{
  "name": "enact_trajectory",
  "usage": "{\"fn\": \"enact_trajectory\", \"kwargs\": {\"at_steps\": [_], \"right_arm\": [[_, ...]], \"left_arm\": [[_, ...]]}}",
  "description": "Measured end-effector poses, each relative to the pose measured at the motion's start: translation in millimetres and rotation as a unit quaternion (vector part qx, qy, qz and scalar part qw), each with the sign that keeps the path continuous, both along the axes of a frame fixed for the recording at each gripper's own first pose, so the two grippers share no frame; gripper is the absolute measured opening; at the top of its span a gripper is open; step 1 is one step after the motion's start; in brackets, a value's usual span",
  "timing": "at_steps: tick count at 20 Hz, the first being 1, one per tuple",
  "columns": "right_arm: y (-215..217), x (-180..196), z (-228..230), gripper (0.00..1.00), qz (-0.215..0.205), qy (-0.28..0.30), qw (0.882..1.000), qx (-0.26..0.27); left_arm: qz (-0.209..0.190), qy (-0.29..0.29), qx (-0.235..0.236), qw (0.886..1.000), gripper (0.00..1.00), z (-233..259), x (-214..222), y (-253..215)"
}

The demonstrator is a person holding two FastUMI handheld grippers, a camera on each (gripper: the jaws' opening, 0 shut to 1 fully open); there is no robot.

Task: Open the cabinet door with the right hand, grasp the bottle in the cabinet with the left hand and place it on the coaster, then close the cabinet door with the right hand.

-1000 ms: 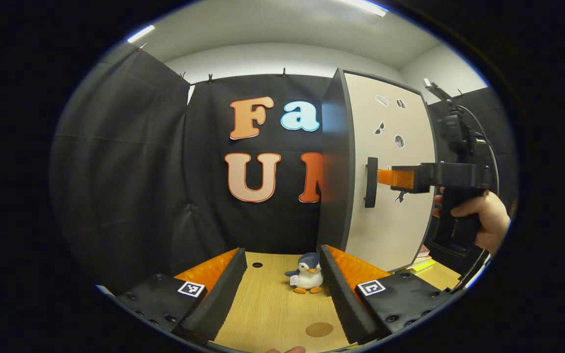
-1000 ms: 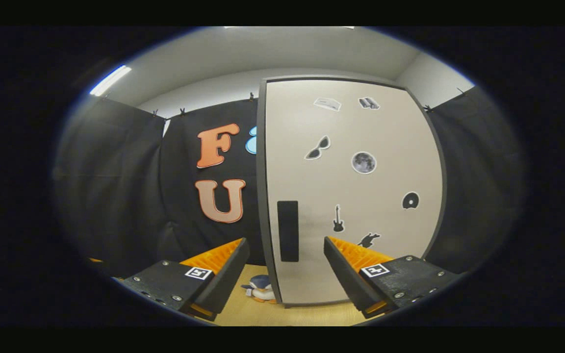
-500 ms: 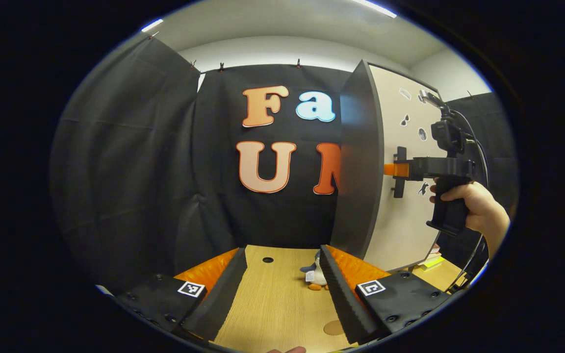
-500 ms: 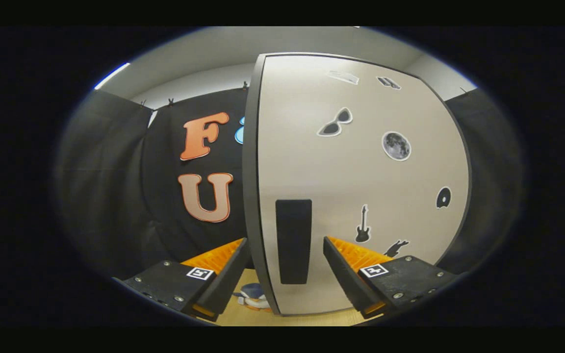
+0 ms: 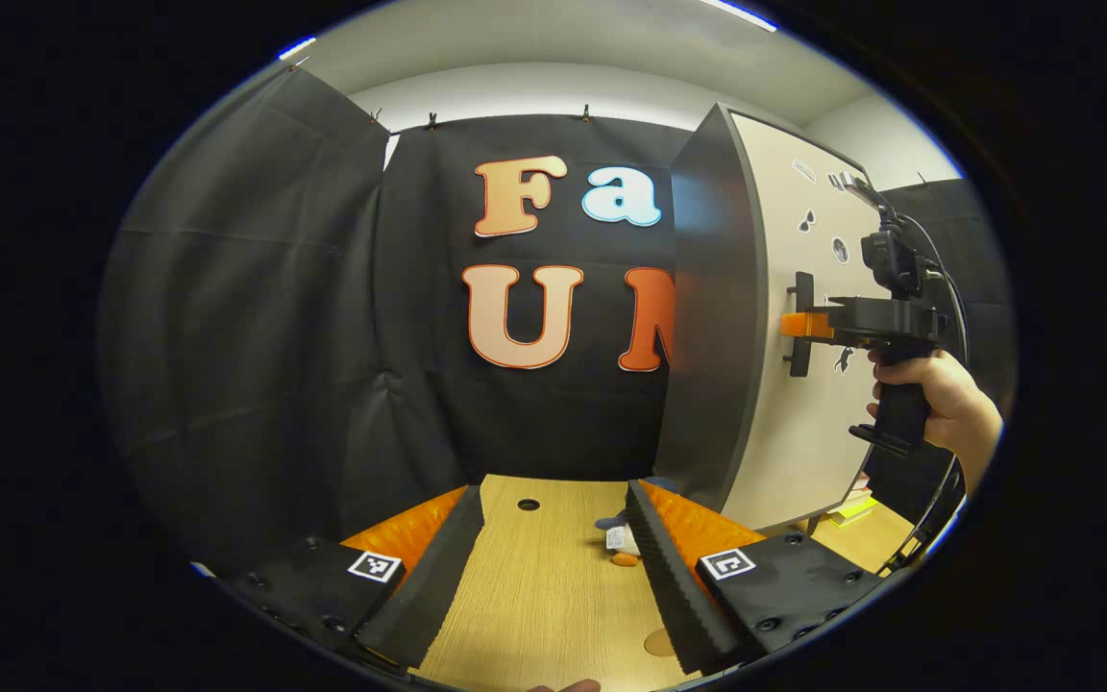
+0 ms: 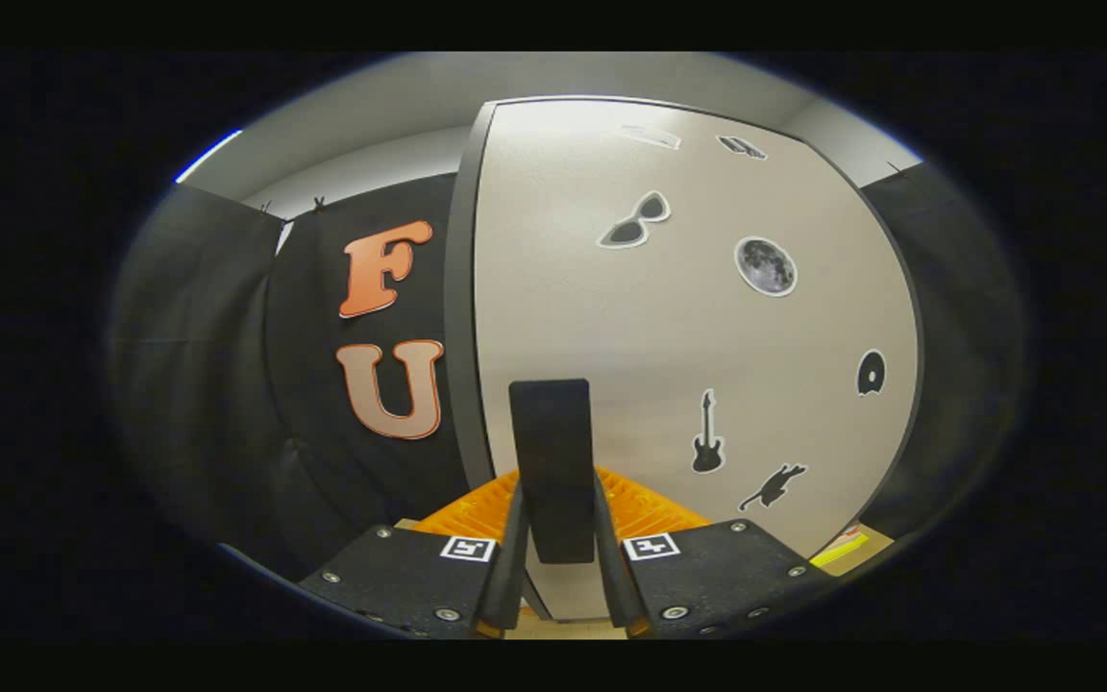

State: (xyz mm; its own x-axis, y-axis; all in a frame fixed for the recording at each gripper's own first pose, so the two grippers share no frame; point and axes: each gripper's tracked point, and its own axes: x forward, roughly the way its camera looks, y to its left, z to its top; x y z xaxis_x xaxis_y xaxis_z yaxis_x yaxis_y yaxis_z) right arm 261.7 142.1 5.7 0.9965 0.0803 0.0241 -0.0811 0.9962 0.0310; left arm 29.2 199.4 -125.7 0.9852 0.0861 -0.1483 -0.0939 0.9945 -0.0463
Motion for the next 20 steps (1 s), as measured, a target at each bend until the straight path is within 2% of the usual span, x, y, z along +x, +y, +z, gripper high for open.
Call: {"fn": "enact_trajectory", "kwargs": {"at_steps": [3, 5, 6, 8, 11, 12, 14, 18, 20], "right_arm": [[0.7, -7.1, -0.4, 0.29, 0.013, 0.006, 1.0, 0.011], [0.5, -18.6, -1.7, 0.25, 0.02, 0.009, 1.0, 0.013], [-1.4, -26.6, -3.0, 0.23, 0.023, 0.009, 1.0, 0.013], [-10.5, -48.5, -2.6, 0.21, 0.027, 0.007, 0.999, 0.024], [-37.9, -106.8, -4.9, 0.19, 0.023, 0.002, 0.999, 0.032], [-45.1, -118.6, -4.8, 0.16, 0.022, 0.003, 0.999, 0.033], [-61.8, -142.6, -5.9, 0.19, 0.019, 0.002, 0.999, 0.038], [-88.7, -175.9, -7.2, 0.18, 0.014, 0.004, 0.999, 0.042], [-103.3, -191.6, -6.8, 0.18, 0.01, 0.002, 0.999, 0.042]], "left_arm": [[-0.001, 0.003, 0.004, 1.0, 0.99, 0.6, -1.9, -6.1], [-0.002, 0.008, 0.008, 1.0, 0.95, 0.6, -5.8, -13.7], [-0.002, 0.009, 0.01, 1.0, 0.97, 2.0, -8.9, -17.0], [-0.004, 0.009, 0.016, 1.0, 0.97, 3.0, -23.4, -28.6], [-0.004, 0.008, 0.027, 1.0, 0.99, 4.4, -41.9, -45.4], [-0.004, 0.01, 0.032, 0.999, 0.95, 5.1, -47.1, -50.1], [-0.007, 0.008, 0.038, 0.999, 0.97, 9.0, -55.8, -61.2], [-0.012, 0.005, 0.036, 0.999, 0.95, 15.0, -69.9, -83.5], [-0.015, 0.003, 0.036, 0.999, 0.97, 16.7, -75.7, -95.8]]}}
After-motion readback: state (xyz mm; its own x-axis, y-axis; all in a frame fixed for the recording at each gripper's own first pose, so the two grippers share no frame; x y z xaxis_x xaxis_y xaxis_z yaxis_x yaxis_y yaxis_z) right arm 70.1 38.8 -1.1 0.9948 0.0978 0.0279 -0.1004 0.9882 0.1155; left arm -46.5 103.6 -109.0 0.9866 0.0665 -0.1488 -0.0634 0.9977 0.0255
